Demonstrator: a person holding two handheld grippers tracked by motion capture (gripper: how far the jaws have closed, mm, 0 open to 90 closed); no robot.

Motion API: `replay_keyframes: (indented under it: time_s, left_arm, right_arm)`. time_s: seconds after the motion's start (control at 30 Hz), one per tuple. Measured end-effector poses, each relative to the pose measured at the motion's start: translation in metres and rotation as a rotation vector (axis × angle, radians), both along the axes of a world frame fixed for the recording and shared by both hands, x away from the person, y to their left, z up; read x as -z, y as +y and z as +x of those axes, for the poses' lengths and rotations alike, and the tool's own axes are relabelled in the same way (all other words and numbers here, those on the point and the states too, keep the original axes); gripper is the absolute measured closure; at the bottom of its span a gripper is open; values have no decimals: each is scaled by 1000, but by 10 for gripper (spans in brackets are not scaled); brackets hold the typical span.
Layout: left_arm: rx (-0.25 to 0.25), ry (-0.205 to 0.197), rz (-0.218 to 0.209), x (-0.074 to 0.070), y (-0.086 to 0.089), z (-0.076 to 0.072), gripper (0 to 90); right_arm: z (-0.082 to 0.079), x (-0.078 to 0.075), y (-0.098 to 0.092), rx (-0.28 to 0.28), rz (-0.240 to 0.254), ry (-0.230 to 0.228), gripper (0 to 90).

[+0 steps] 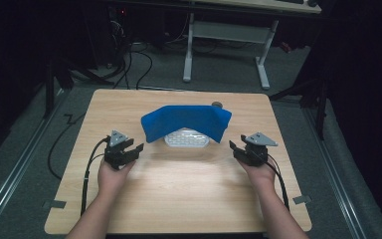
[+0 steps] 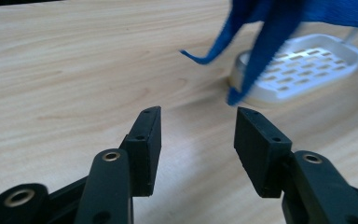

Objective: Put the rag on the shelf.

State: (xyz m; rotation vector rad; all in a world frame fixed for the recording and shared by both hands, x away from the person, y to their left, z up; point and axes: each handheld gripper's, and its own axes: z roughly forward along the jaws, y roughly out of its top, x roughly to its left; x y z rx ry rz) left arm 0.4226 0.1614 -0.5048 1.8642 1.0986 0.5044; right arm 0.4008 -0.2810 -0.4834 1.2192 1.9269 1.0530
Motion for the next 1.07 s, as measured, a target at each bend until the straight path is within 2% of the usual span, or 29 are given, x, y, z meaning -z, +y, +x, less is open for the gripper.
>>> replay_keyframes:
  time_s: [0.03, 0.13, 0.17, 0.2, 0.23, 0.27, 0.37, 0.43, 0.47, 0.5, 0.53, 0.57, 0.6, 0.63, 0.67, 0.7, 0.73, 0.77, 0.8, 0.87, 1.07]
  left_arm:
    - [10, 4, -4, 1, -2, -9, 512]
    - [25, 9, -20, 2, -5, -23, 504]
    - [25, 9, -20, 2, -5, -23, 502]
    - [39, 5, -17, 2, -8, -32, 498]
    - [39, 5, -17, 2, -8, -32, 495]
    - [55, -3, -11, 2, -11, -42, 493]
    - [82, -16, 14, 2, -18, -56, 482]
    - [94, -15, 14, 2, -20, -61, 474]
    - [111, -20, 6, 4, -24, -74, 471]
    - [111, -20, 6, 4, -24, -74, 471]
    - [133, -9, -20, 8, -28, -89, 471]
    - [133, -9, -20, 8, -28, -89, 471]
    - [162, 27, -31, 12, -35, -103, 467]
    - [162, 27, -31, 12, -35, -103, 464]
    - [189, 28, -9, 14, -41, -117, 463]
    - [189, 28, -9, 14, -41, -117, 462]
    - [222, 26, 18, 15, -48, -125, 458]
    - [222, 26, 18, 15, -48, -125, 454]
    - [246, 16, 34, 15, -53, -127, 452]
    - [248, 9, 43, 16, -56, -125, 450]
    - [235, 23, 40, 18, -53, -121, 442]
  right_arm:
    - [-9, 0, 2, -21, 3, -6, 441]
    - [-23, 2, 6, -34, -11, -27, 440]
    - [-23, 2, 6, -34, -11, -27, 440]
    - [-32, 4, 9, -45, -6, -24, 439]
    - [-32, 4, 9, -45, -6, -24, 439]
    - [-42, 6, 11, -50, -3, -23, 437]
    - [-55, 11, 15, -65, -18, -27, 427]
    - [-60, 12, 16, -68, -23, -29, 424]
    - [-70, 14, 18, -72, -25, -27, 417]
    - [-76, 16, 18, -72, -31, -32, 417]
    - [-83, 17, 18, -74, -33, -38, 418]
    - [-90, 20, 18, -74, -31, -33, 417]
    - [-96, 21, 19, -79, -45, -26, 417]
    - [-96, 21, 19, -79, -45, -26, 417]
    - [-110, 25, 21, -84, -68, -16, 418]
    - [-110, 25, 21, -84, -68, -16, 418]
    - [-122, 27, 22, -95, -65, -3, 418]
    - [-126, 28, 24, -100, -70, 0, 418]
    - [-129, 28, 26, -110, -81, -2, 418]
    - [-130, 28, 28, -116, -82, -10, 417]
    - [-125, 31, 28, -108, -68, 10, 416]
